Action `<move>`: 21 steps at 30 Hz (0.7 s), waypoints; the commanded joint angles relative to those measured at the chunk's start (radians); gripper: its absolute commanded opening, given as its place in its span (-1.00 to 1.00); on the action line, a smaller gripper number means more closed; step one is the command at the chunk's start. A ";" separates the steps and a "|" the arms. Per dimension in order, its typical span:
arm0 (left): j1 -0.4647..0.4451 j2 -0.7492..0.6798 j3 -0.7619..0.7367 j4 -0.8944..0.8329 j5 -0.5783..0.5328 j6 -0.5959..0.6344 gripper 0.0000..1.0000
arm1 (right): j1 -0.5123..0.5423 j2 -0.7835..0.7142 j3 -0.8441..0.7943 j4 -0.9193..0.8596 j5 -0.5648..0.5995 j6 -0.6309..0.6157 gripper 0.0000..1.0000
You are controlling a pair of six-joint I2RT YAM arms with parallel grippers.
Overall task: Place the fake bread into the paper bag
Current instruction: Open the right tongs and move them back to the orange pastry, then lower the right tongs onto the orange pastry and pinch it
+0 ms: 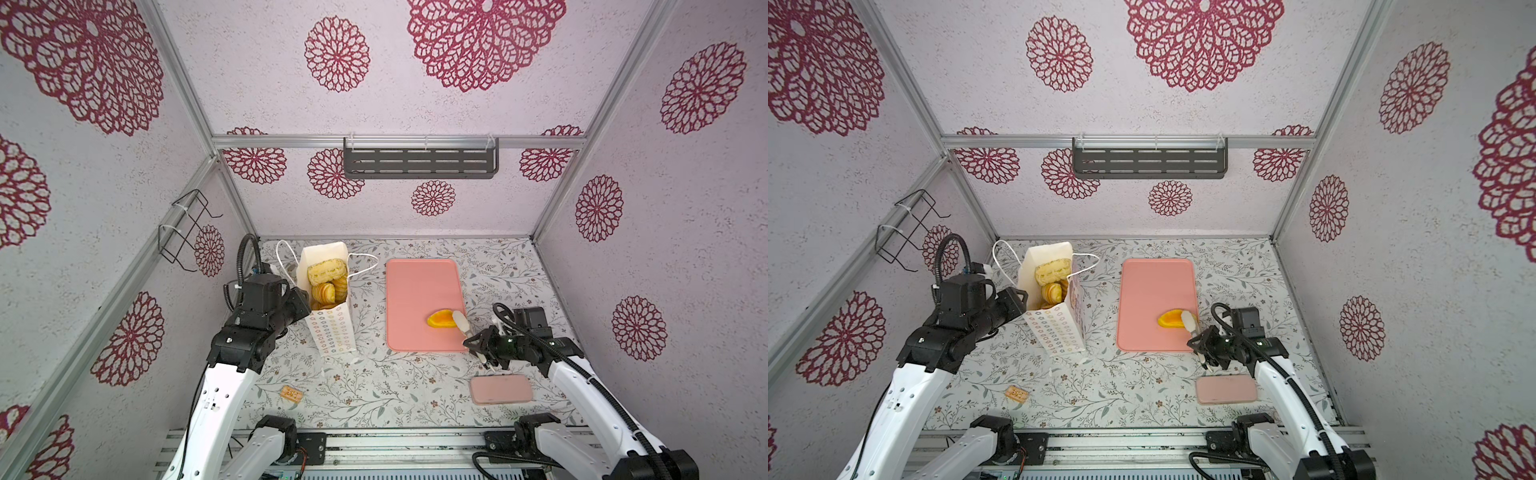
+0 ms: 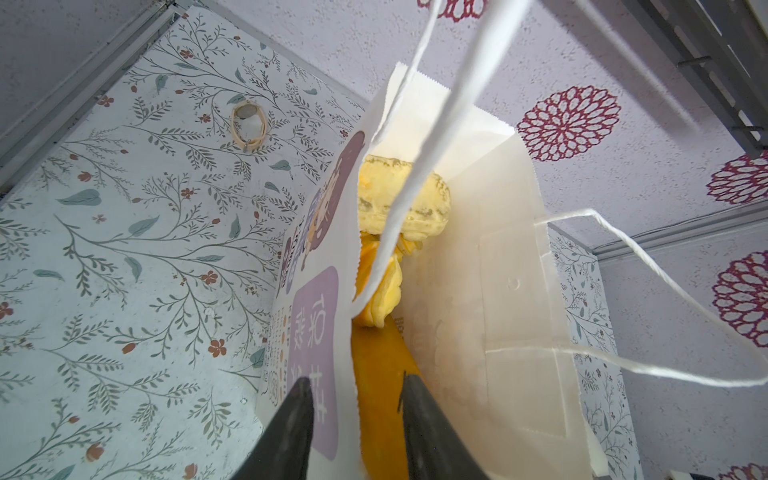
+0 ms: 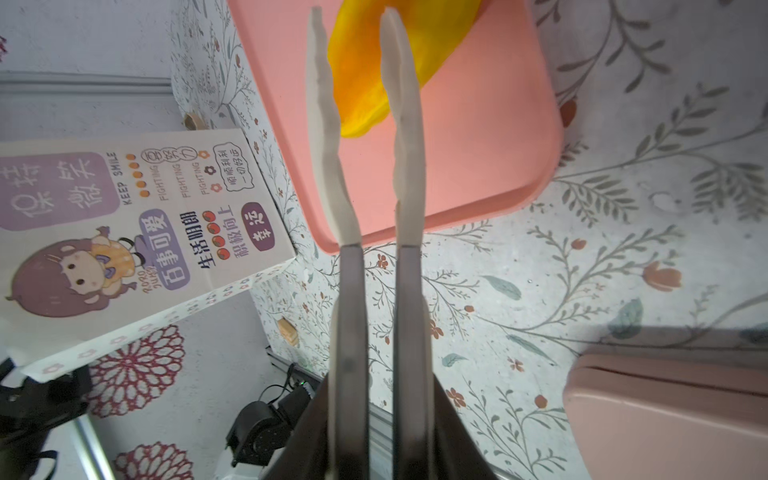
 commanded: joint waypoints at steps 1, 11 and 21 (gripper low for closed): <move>-0.004 -0.018 0.001 0.015 0.001 0.013 -0.21 | -0.040 -0.031 -0.015 0.084 -0.119 0.065 -0.34; -0.004 -0.021 -0.003 0.012 -0.004 0.013 -0.20 | -0.089 -0.049 -0.053 0.060 -0.149 0.072 -0.21; -0.004 -0.026 -0.007 0.009 -0.007 0.010 -0.20 | -0.097 -0.024 -0.082 0.098 -0.150 0.072 -0.15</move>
